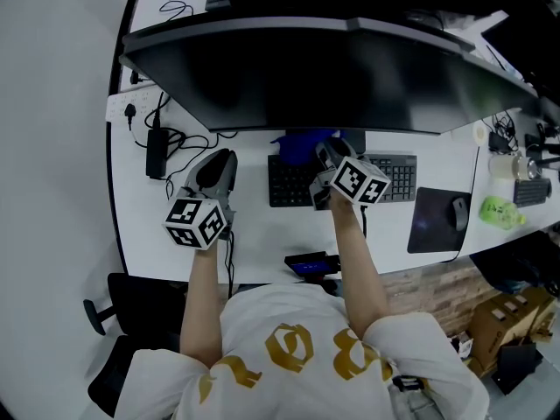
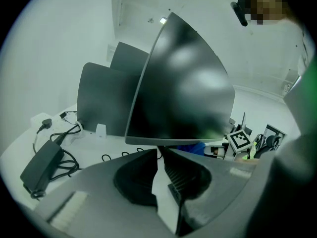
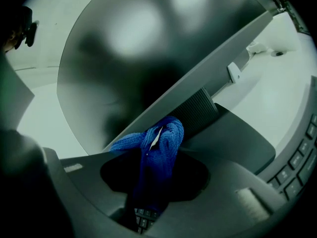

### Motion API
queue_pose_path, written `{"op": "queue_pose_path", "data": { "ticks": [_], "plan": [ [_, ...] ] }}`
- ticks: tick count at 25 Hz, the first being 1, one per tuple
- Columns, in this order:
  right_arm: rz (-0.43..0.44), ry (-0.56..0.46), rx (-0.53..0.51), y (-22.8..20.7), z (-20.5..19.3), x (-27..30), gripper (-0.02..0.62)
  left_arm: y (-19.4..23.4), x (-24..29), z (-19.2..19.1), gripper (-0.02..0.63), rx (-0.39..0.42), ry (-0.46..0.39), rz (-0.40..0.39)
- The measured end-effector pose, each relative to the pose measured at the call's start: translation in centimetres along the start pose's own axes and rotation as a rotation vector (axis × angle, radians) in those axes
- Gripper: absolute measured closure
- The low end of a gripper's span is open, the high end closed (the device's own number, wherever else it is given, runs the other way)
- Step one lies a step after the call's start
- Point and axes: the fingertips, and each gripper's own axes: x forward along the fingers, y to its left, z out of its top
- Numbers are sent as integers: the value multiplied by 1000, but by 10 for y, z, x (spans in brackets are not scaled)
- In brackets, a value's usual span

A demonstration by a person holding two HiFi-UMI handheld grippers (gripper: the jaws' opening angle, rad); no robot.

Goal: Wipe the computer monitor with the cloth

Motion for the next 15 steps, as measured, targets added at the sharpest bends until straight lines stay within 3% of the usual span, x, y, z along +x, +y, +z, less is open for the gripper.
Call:
{"op": "queue_pose_path", "data": {
  "ticks": [15],
  "plan": [
    [42, 23, 3, 41, -29, 27, 439, 37, -25, 0, 560, -18, -14, 2]
  ]
}}
